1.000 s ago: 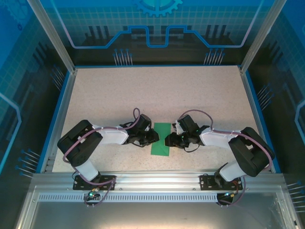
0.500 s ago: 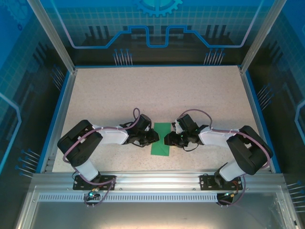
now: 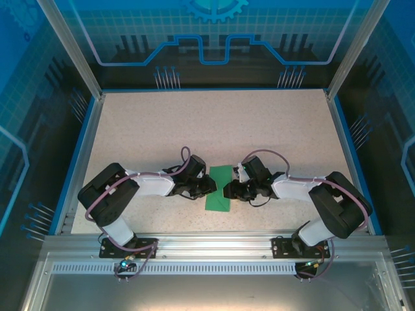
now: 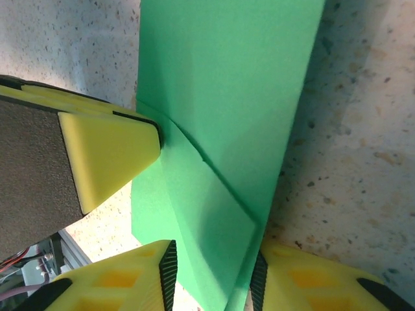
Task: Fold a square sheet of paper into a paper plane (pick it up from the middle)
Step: Turn over the paper at the center of the table.
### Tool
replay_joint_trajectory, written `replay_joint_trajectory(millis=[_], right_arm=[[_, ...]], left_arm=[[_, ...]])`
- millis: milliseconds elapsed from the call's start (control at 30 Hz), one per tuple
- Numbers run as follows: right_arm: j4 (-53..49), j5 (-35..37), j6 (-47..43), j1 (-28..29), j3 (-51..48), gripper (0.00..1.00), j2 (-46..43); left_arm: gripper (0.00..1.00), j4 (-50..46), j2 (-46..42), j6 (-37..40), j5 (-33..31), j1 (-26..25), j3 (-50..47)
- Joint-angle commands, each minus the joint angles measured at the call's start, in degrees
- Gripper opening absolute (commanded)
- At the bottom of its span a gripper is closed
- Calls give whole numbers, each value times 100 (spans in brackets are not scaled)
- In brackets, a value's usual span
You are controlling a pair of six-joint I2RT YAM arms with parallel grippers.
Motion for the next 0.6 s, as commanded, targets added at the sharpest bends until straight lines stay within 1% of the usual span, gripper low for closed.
replay_joint_trajectory(millis=[0,167,300,333,433,567], right_arm=[[116,-173,-98,-40,-50,32,-71],[181,-137,-99,-40,-56,20,8],[115,-147,-112,-39,4,11,-93],[45,-143,-143,-47,40,10,-155],[-615,81,-388,-42,272,7,-498],[-1931,790,-827,-40,688,4,-1167]], left_arm=[[22,-40,-190,-112,-38,2,-62],[23,102,-359,-251,-9,2,-99],[25,-106,-673,-245,-235,3,-140],[25,-157,-770,-235,-311,3,-170],[25,-438,-1178,-225,-624,-4,-284],[27,-996,-1861,-190,-1263,8,-410]])
